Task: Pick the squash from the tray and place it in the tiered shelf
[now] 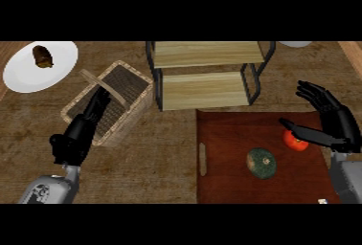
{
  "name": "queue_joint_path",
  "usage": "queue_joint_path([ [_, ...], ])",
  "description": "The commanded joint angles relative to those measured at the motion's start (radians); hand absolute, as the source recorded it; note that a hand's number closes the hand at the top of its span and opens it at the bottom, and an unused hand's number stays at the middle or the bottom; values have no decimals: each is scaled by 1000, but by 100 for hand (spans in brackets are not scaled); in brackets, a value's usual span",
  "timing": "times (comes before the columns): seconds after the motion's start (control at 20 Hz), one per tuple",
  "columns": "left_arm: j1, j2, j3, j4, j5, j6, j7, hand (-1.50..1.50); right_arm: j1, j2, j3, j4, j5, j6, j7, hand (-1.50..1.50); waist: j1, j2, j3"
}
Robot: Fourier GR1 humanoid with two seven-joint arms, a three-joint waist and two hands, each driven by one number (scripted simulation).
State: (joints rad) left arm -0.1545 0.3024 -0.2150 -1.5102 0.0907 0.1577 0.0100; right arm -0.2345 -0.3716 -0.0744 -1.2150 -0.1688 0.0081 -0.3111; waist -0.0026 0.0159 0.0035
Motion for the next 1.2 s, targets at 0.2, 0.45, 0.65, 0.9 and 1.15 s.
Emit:
queue_joint_path([
  [0.2, 20, -29, -18, -22, -35, -18, 52, 0, -4, -31, -96, 240, -93, 258, -273, -150, 8, -15, -3],
  [0.45, -9, -43, 4, 14, -28, 4, 48, 0, 69, -185, 47, 87, 47, 385, -210, -150, -5, -20, -5],
  [0.65, -2, -67, -20, 32, -65, 10, 37, 0, 26, -219, 61, -78, 61, 348, -29, -150, -8, -21, -6],
  [0.9, -36, -58, 28, 73, -50, -3, 30, 0, 54, -334, 93, -261, 108, 404, 121, -150, -23, -23, -6],
  [1.15, -10, -56, 23, 46, -46, -19, 26, 0, 26, -453, 175, -394, 207, 493, 255, -150, -14, -23, -7],
])
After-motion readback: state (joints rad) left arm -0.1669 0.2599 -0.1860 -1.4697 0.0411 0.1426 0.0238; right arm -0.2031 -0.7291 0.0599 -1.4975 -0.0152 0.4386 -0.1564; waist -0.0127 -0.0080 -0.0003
